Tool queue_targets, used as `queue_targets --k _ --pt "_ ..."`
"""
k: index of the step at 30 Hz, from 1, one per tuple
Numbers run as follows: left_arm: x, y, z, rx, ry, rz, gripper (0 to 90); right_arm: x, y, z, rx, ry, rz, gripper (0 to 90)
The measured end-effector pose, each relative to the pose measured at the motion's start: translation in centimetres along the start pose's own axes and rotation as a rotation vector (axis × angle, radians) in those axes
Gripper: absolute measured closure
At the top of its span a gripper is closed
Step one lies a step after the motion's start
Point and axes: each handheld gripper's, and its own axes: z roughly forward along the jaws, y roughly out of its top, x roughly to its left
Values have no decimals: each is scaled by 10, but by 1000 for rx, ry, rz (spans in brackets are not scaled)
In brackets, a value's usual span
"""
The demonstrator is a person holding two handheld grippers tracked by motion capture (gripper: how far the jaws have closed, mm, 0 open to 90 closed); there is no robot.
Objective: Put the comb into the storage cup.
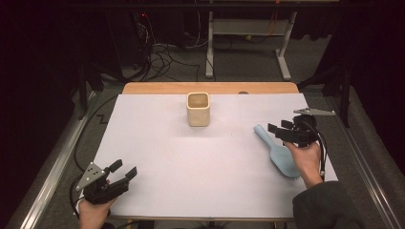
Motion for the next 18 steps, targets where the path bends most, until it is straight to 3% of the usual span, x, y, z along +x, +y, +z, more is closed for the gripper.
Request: queue_targets --k 4,8,10,18 --pt "-1 0 0 -3 1 2 339 -1 8 7 78 -21 -11 464" --pt "-1 0 0 -3 2 4 339 -4 16 16 162 -40 -14 612" --pt "-1 0 0 -2 3 8 339 -6 20 21 195 -37 8 677" --pt "-1 0 0 -1 2 11 336 -6 34 38 294 -62 -5 850"
